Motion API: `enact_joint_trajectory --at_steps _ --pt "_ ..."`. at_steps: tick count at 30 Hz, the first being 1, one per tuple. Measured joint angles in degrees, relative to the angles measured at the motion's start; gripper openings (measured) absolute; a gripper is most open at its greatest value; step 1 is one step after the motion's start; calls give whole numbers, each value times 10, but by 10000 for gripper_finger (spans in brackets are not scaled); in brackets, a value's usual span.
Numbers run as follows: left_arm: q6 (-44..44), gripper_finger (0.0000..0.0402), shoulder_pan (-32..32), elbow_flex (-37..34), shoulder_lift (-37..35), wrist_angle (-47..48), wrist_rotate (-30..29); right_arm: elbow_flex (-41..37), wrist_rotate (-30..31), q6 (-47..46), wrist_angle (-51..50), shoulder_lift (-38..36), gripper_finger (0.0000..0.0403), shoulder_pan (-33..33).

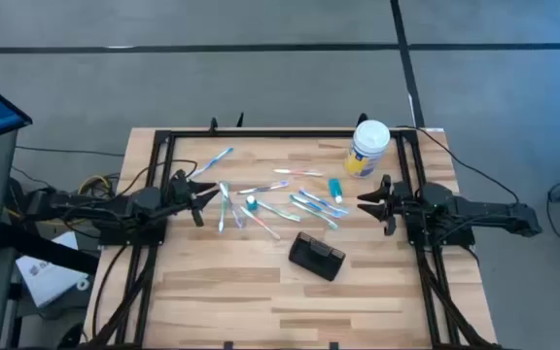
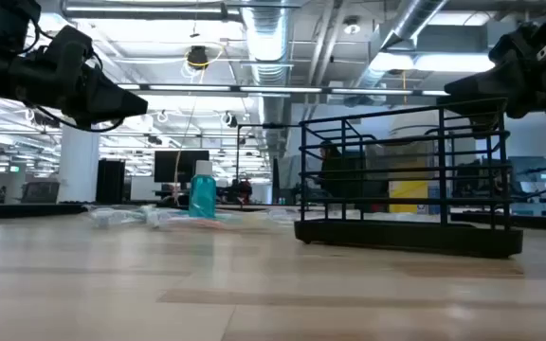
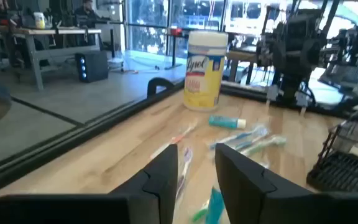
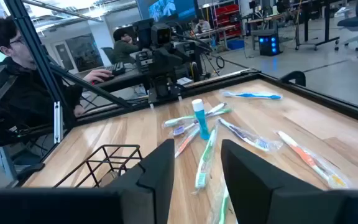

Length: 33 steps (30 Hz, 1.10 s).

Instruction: Pick & Place toothbrushing station

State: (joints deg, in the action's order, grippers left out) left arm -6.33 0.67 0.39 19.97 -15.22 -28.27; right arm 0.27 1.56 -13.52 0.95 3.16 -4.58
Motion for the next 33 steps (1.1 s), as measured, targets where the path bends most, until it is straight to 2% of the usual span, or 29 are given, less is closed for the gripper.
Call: enact_joint_trajectory --at_steps 12,18,22,24,28,33 --pt "-7 104 0 0 27 -4 -4 0 0 0 0 0 124 0" --pt "-15 104 -14 0 27 1 -69 0 0 0 0 0 124 0" --pt "-14 104 -77 1 32 21 -72 0 0 0 1 0 124 0" --pt "-2 104 -125 8 44 37 -51 0 0 0 2 0 124 -1" --pt "0 104 -234 36 95 38 36 0 0 0 5 0 124 -1" --pt "1 104 -365 77 198 70 128 0 0 0 5 0 124 0"
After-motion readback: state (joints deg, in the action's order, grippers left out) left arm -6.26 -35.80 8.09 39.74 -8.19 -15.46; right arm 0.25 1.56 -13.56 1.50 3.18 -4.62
